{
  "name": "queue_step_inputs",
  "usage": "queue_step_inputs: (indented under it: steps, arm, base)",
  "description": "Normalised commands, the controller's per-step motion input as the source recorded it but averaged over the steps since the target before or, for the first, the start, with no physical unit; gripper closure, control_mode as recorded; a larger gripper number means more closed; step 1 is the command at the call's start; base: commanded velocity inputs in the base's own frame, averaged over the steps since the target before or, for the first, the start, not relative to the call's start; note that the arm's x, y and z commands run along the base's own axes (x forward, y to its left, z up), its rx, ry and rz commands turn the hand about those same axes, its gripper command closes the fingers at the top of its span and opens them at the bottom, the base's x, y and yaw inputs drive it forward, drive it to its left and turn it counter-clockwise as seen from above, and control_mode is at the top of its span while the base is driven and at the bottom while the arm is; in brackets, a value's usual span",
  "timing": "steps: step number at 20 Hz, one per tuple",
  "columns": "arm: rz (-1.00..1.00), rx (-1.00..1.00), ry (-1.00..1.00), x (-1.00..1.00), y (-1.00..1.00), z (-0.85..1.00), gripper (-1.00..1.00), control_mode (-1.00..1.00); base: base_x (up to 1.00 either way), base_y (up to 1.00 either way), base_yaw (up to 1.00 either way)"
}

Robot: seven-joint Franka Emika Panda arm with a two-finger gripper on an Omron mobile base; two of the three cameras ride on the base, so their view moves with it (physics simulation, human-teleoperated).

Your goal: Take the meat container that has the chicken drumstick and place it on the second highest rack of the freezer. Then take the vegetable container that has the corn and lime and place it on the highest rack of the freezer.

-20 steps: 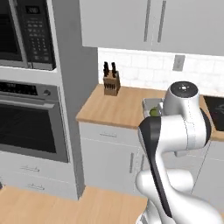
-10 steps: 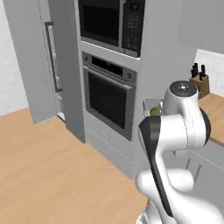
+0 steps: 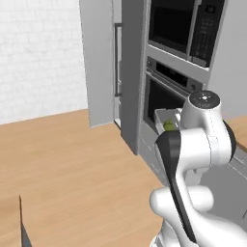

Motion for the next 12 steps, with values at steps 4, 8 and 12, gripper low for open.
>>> queue_step_inputs:
  steps: [4, 8, 12]
  arm:
    - [0.0, 0.0, 0.0, 0.0, 0.0, 0.0, 1.0, 1.0]
    - [0.0, 0.0, 0.0, 0.0, 0.0, 0.0, 1.0, 1.0]
    - [0.0, 0.0, 0.0, 0.0, 0.0, 0.0, 1.0, 1.0]
  base:
    - [1.0, 0.05, 0.17]
    - [1.0, 0.14, 0.16]
    - [1.0, 0.17, 0.17]
